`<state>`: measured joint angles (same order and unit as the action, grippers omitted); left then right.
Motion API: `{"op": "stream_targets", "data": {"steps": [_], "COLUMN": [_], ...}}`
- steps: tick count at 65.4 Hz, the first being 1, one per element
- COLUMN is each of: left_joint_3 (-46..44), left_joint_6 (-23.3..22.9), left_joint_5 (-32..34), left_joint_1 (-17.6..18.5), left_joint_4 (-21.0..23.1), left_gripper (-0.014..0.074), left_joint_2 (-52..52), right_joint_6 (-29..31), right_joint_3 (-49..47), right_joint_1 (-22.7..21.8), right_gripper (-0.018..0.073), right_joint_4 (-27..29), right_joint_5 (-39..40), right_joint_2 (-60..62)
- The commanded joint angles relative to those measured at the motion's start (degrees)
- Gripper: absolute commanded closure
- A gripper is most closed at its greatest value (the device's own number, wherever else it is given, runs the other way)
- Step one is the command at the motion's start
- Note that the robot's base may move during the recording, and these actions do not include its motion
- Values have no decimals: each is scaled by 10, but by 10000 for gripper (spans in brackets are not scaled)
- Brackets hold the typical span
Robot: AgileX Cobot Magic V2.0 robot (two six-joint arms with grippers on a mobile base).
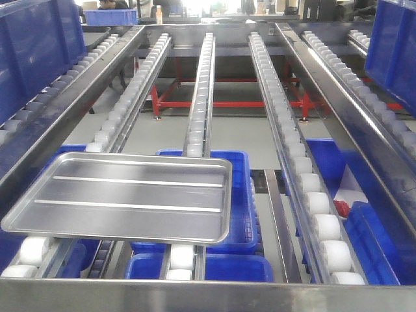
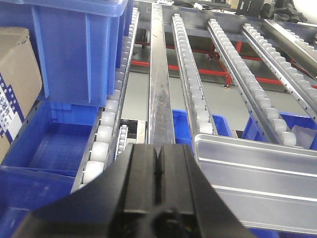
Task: Grab silver tray and stack on right shelf
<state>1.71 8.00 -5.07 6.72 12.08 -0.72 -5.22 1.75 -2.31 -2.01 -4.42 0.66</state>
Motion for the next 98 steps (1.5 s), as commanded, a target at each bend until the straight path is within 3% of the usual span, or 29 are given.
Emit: {"op": "stream_targets", "data": {"steps": [1,39,45,50,56,61,66,79,91,98], "left_joint_3": [16,15,-3,-42,-110,-187,-264,-409,-462,-474], "left_joint_6": [1,1,1,3,3,3,3,3,13,73], "left_joint_5": [51,90,127,121,66,2,-66,-168,-257,-306], "left_joint_1": [-1,-1,-1,-1,-1,-1,-1,-1,-1,-1], "left_joint_4": [6,22,28,24,-22,-50,-52,-32,-25,28], "left_gripper": [696,696,696,696,696,696,696,694,684,684], "left_joint_2": [-7,-7,-4,0,24,61,117,267,391,448], "right_joint_6": [5,5,5,5,-7,-10,-10,-10,-10,-10], "right_joint_3": [0,0,0,0,-5,-27,-69,-181,-248,-270], "right_joint_1": [-3,-3,-3,-3,-3,-3,-3,12,66,109], "right_gripper": [510,510,510,510,510,510,510,493,284,179], "right_joint_4": [2,2,2,2,8,8,8,8,8,8], "right_joint_5": [50,56,91,143,189,181,143,68,25,8], "right_joint_2": [10,10,10,10,10,9,0,-83,-191,-246]}}
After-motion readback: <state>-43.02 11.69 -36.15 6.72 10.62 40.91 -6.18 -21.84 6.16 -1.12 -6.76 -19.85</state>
